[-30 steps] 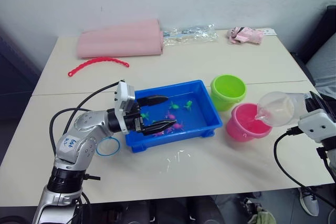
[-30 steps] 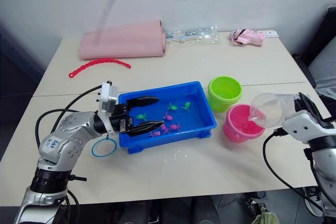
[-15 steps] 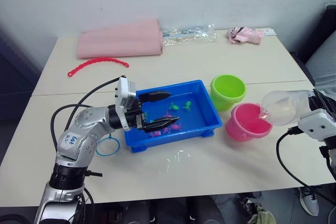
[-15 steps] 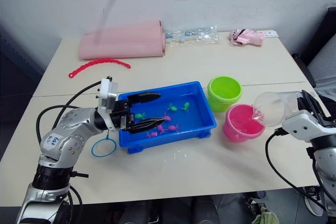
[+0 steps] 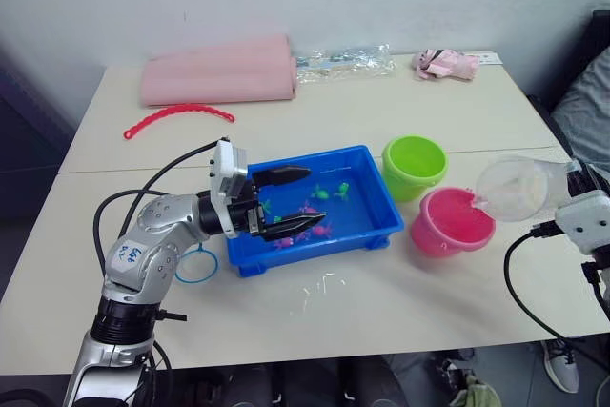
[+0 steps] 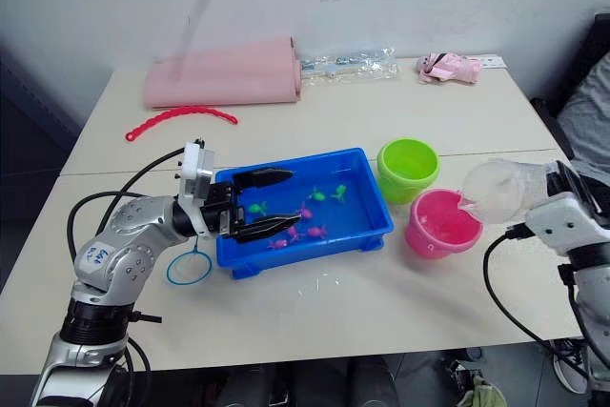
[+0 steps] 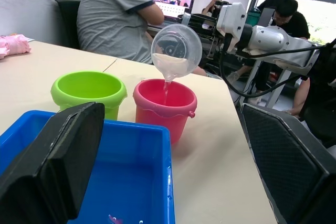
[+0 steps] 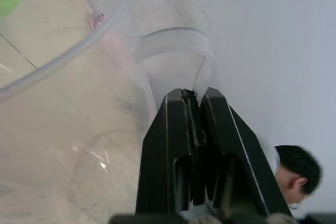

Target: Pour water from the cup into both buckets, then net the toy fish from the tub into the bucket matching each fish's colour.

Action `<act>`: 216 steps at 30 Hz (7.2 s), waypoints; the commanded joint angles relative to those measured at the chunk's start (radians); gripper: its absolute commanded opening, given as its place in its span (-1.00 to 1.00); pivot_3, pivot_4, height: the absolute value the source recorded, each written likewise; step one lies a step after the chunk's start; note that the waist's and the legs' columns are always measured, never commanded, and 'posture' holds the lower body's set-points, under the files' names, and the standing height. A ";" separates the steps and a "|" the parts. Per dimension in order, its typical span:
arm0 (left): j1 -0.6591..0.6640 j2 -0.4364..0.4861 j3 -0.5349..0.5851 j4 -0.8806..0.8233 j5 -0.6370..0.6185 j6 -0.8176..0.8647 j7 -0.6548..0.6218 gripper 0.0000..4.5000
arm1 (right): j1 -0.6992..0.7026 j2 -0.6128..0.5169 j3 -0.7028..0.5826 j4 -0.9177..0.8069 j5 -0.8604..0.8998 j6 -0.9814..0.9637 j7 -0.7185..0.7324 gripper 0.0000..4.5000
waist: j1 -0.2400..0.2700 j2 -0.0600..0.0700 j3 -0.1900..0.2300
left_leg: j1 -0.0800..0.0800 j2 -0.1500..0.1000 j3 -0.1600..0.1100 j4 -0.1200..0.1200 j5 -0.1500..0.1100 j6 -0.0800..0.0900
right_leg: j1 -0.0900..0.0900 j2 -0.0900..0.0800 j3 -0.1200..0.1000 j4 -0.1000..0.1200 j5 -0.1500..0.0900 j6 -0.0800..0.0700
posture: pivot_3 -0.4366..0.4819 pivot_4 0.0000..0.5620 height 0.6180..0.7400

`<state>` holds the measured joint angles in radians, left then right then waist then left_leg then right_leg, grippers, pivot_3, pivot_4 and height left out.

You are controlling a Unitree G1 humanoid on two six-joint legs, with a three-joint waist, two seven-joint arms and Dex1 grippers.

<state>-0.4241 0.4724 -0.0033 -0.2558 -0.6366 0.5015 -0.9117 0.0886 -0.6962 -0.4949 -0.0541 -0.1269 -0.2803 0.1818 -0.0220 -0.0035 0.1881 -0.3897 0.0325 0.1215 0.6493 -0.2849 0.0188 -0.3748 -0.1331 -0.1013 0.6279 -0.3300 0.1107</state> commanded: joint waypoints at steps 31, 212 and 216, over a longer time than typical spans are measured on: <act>-0.124 0.011 0.064 0.143 0.075 -0.005 0.112 1.00 | -0.584 -0.099 0.282 0.190 0.016 0.294 0.082 -0.99 | 0.008 0.000 0.000 | -0.003 -0.001 0.000 0.001 0.001 0.001 | -0.001 -0.001 -0.001 0.000 0.001 0.002 | -0.05 -0.47 1.00; 0.489 0.121 0.574 -0.186 0.157 0.461 0.773 1.00 | -0.047 -0.024 0.240 -0.248 0.702 0.142 1.045 0.99 | 0.046 -0.018 0.001 | -0.002 -0.001 -0.004 -0.002 -0.010 -0.003 | 0.001 -0.014 -0.001 -0.007 0.003 -0.003 | -0.05 -0.47 1.00; 0.307 0.097 0.436 -0.140 0.177 0.571 0.827 1.00 | -0.051 -0.018 0.255 -0.255 0.688 0.138 1.023 0.99 | 0.045 -0.019 0.001 | -0.002 -0.001 -0.002 -0.001 -0.006 0.002 | 0.000 -0.012 -0.006 -0.006 0.003 -0.002 | -0.05 -0.47 1.00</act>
<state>-0.1040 0.5676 0.4595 -0.3944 -0.4706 1.0413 -0.1007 0.0431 -0.7172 -0.2340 -0.2756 0.5579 -0.1298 1.2144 0.0232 -0.0220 0.1892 -0.3913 0.0313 0.1208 0.6483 -0.2910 0.0211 -0.3744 -0.1447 -0.1070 0.6225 -0.3262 0.1098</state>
